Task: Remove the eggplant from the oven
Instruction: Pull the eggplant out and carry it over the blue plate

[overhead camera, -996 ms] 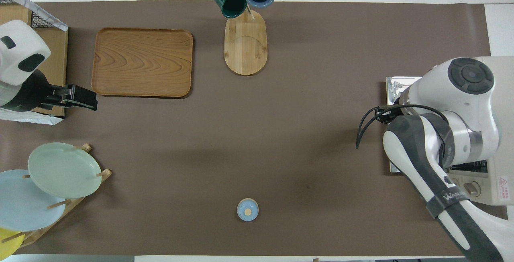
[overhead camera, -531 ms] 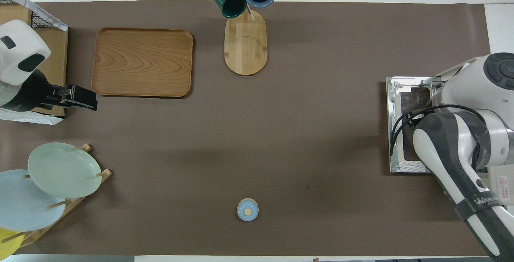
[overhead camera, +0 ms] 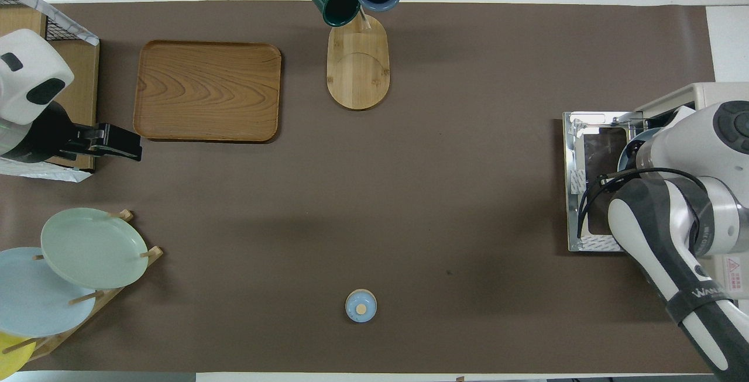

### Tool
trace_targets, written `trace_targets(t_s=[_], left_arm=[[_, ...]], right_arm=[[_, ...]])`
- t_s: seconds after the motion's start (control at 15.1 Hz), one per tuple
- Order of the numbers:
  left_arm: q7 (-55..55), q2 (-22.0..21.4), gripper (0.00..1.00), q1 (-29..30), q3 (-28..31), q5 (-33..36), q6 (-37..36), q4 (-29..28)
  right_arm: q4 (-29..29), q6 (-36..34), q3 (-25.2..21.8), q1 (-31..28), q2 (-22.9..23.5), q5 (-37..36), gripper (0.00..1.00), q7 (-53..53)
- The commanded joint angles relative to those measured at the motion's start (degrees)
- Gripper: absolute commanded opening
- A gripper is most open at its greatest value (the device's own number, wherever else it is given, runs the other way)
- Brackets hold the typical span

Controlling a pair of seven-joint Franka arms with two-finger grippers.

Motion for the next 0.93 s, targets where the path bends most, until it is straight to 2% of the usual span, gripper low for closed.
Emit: trace_targets(t_s=[0.0,0.13,0.33,0.53,0.73,0.86], left_arm=[[0.3,-0.4,1.00,0.3,-0.1,0.6,0.0,-0.1],[0.3,-0.5,1.00,0.3,-0.1,0.6,0.0,-0.1],[0.3,-0.4,1.00,0.3,-0.1,0.6,0.0,-0.1],[0.3,-0.4,1.00,0.3,-0.1,0.6,0.0,-0.1],[0.3,-0.5,1.00,0.3,-0.1,0.6,0.0,-0.1],[0.3,-0.5,1.00,0.3,-0.1,0.6,0.0,-0.1]], right_arm=[[-2.2,1.4,0.2,-1.0,-2.2,-1.0,0.00,-2.8],[-1.3,0.1,0.6,0.3,-2.0,-4.4,0.00,-2.5],[1.7,-3.4,0.8,6.1,-1.4,-4.6,0.00,2.9],[8.2,-10.5,0.9,16.7,0.2,-3.5,0.00,14.3],[14.4,-12.2,0.9,26.6,4.5,2.2,0.00,26.6],[21.7,-14.4,0.9,33.7,10.0,2.4,0.00,35.4]])
